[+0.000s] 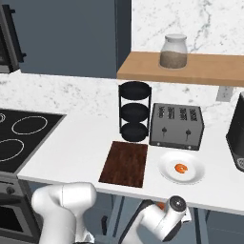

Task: Pick up the knife from the drawer and place it on the cutting board. Then place the meat from the plate to the cutting board.

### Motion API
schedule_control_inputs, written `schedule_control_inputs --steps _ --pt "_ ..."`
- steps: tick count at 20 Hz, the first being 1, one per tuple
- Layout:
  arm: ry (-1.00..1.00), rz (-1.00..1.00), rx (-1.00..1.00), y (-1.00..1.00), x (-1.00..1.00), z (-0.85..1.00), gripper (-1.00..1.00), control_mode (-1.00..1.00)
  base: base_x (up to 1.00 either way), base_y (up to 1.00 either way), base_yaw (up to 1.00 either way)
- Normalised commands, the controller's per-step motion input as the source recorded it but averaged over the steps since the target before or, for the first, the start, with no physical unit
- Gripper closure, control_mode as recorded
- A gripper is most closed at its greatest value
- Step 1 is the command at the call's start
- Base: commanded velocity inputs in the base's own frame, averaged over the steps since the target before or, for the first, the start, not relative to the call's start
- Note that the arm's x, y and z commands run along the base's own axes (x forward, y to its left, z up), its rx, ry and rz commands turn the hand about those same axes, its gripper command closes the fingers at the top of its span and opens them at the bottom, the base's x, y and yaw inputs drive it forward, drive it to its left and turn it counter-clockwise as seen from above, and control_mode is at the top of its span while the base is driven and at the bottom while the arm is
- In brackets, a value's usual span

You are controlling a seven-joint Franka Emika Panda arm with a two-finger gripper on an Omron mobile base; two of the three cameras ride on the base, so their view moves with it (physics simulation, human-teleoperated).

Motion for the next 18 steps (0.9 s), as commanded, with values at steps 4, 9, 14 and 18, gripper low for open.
schedule_control_inputs --steps 4,9,14,18 --pt "0.19 0.28 0.10 0.77 0.26 -0.67 1.00 -1.00 0.00 0.00 0.00" --pt "0.16 0.23 0.04 0.85 -0.16 -0.18 1.00 -1.00 0.00 0.00 0.00" --pt "0.13 0.12 0.11 0.14 -0.38 0.36 1.00 -1.00 0.00 0.00 0.00" --pt "0.10 0.15 0.13 0.00 -0.18 0.48 1.00 -1.00 0.00 0.00 0.00"
